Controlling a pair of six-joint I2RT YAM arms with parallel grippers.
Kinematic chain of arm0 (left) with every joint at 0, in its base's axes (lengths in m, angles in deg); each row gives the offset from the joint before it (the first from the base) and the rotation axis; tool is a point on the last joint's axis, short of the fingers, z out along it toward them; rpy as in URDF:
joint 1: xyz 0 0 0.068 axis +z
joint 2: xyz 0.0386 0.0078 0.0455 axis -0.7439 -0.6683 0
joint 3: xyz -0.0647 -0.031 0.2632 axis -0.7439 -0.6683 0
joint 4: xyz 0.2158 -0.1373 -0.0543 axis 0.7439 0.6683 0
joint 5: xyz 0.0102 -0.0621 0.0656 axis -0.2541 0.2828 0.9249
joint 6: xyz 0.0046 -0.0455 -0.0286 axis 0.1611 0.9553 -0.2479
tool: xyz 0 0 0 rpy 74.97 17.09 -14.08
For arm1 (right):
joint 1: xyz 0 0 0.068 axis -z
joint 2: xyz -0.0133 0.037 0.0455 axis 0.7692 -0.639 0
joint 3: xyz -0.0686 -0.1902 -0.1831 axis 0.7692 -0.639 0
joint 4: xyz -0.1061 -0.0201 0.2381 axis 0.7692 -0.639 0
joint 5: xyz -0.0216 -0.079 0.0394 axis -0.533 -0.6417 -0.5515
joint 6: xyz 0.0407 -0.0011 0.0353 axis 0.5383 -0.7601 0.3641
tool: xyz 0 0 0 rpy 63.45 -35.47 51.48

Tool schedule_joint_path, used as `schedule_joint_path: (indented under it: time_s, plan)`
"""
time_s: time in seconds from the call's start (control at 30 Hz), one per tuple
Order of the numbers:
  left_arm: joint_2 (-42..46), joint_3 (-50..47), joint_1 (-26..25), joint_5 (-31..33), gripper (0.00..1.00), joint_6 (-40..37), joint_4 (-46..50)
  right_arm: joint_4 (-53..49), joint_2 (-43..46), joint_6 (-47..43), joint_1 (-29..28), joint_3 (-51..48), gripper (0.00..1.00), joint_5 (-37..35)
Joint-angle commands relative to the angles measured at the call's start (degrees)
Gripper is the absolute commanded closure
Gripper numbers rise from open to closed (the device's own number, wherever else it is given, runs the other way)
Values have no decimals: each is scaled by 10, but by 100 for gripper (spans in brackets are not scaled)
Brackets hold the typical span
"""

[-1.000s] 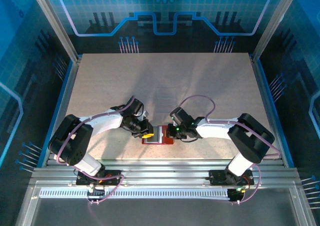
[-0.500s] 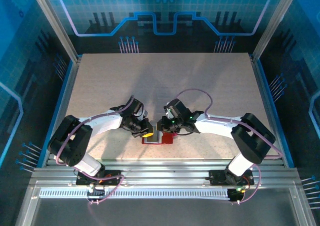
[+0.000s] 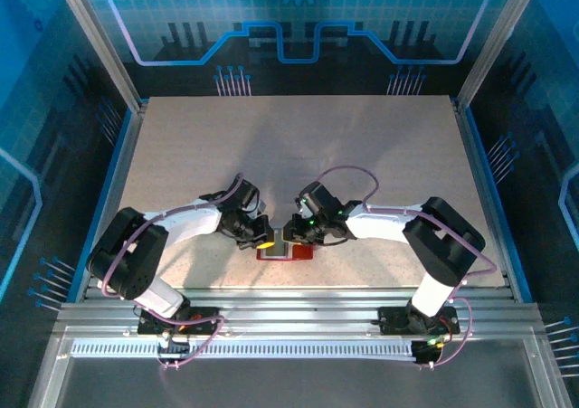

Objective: Take the credit cards out of the card holder

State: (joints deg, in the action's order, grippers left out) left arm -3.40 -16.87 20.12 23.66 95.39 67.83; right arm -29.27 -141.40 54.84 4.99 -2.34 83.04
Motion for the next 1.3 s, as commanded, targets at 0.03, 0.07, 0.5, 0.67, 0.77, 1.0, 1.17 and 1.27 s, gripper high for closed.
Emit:
schedule_joint_path:
  time_s: [0.03, 0.07, 0.5, 0.67, 0.77, 1.0, 1.17, 1.27]
  plan:
    - [-7, -5, -4, 11, 91, -13, 19, 11, -17, 10, 6, 8, 82, 20]
    - [-7, -5, -4, 10, 91, -13, 19, 13, -20, 10, 7, 8, 82, 22]
    - [-9, -4, -4, 9, 91, -13, 20, 22, -38, 17, 8, 27, 82, 29]
    - [-8, -4, -4, 9, 92, -13, 19, 24, -42, 20, 8, 26, 82, 29]
    - [-9, -6, -4, 8, 91, -13, 18, 21, -43, 20, 8, 25, 82, 26]
    - [-11, -3, -4, 10, 91, -18, 24, 3, -51, 13, 8, 29, 82, 22]
    - [-15, 0, -3, 11, 91, -19, 25, -2, -54, 12, 9, 30, 81, 23]
    - [-18, 2, -4, 10, 91, -20, 25, -10, -53, 9, 8, 32, 80, 18]
